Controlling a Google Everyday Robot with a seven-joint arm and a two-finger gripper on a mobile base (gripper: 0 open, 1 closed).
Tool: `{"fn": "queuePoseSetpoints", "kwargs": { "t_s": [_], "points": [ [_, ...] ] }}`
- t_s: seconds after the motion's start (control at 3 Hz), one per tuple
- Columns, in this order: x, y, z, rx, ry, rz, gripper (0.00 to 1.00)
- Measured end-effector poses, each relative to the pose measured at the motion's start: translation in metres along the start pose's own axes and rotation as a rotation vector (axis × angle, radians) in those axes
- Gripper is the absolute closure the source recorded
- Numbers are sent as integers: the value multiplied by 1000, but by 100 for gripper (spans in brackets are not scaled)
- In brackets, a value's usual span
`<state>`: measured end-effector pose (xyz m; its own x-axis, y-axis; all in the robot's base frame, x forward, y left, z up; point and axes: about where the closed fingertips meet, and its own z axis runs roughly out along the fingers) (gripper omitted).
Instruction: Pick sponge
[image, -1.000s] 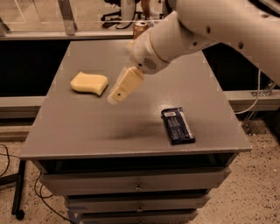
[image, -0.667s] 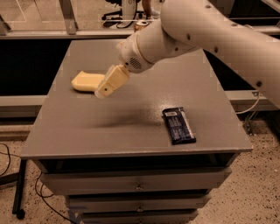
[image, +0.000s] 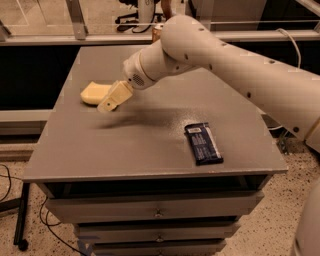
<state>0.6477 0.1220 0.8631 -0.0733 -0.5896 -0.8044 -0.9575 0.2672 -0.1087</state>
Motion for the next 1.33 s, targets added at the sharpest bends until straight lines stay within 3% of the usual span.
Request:
{"fn": "queuePoseSetpoints", "kwargs": {
  "t_s": [0.33, 0.67, 1.33],
  "points": [
    [11, -10, 18, 1, 2, 21, 0],
    [18, -15, 32, -5, -9, 51, 18],
    [17, -15, 34, -8, -38, 75, 65]
  ]
}}
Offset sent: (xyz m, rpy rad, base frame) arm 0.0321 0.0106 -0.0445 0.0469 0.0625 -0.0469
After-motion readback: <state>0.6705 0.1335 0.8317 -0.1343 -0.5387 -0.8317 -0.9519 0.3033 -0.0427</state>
